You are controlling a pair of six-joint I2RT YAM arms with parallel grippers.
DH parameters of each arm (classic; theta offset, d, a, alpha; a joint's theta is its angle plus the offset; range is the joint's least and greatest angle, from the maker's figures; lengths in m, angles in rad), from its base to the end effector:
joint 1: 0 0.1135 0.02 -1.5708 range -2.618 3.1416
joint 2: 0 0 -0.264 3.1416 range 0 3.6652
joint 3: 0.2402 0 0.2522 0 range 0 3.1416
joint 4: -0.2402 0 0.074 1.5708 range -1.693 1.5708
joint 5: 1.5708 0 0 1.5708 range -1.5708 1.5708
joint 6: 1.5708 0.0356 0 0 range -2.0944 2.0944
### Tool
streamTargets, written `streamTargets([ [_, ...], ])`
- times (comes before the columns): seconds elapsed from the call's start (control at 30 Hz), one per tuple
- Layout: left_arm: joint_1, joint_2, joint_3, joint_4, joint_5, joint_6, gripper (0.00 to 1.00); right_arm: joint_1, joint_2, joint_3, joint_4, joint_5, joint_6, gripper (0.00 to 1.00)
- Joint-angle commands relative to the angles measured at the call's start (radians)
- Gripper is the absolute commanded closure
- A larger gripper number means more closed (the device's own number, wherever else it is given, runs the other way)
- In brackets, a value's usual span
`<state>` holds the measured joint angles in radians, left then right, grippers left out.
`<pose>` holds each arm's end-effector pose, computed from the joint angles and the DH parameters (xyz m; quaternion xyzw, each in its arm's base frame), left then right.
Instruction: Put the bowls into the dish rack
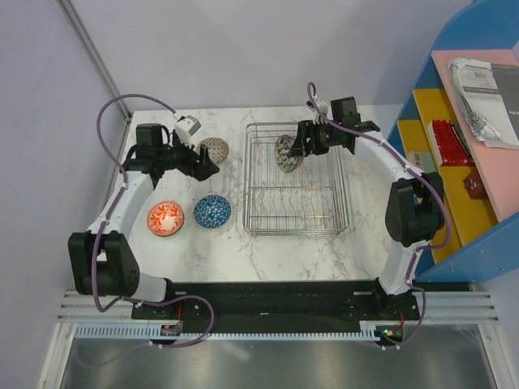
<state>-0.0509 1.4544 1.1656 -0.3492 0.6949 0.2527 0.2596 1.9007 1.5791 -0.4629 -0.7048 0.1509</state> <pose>0.3211 -0.0392 0.3031 0.2784 0.8070 -0.2600 0.4513 0.4082 0.1323 0.2713 -0.1791 0.8585 0.3854 0.2870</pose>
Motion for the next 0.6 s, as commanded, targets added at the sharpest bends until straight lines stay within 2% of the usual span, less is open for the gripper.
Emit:
streamTargets([
  [0.0, 0.049, -0.100, -0.081, 0.010, 0.028, 0.006, 0.00, 0.012, -0.100, 0.081, -0.032, 0.293, -0.106, 1.00],
  [0.1, 0.098, -0.129, -0.119, -0.023, 0.005, 0.028, 0.00, 0.036, -0.123, 0.078, -0.036, 0.454, -0.172, 1.00],
  [0.13, 0.109, -0.147, -0.132, -0.027, 0.006, 0.033, 0.00, 0.047, -0.127, 0.081, -0.037, 0.556, -0.200, 1.00],
  [0.23, 0.146, -0.189, -0.178, -0.036, 0.002, 0.052, 0.00, 0.105, -0.124, 0.084, -0.040, 0.694, -0.246, 1.00],
  [0.27, 0.166, -0.203, -0.190, -0.037, 0.002, 0.062, 0.00, 0.119, -0.121, 0.084, -0.040, 0.799, -0.279, 1.00],
  [0.57, 0.249, -0.267, -0.282, 0.001, 0.020, 0.048, 0.00, 0.231, -0.020, 0.104, -0.017, 1.180, -0.405, 1.00],
])
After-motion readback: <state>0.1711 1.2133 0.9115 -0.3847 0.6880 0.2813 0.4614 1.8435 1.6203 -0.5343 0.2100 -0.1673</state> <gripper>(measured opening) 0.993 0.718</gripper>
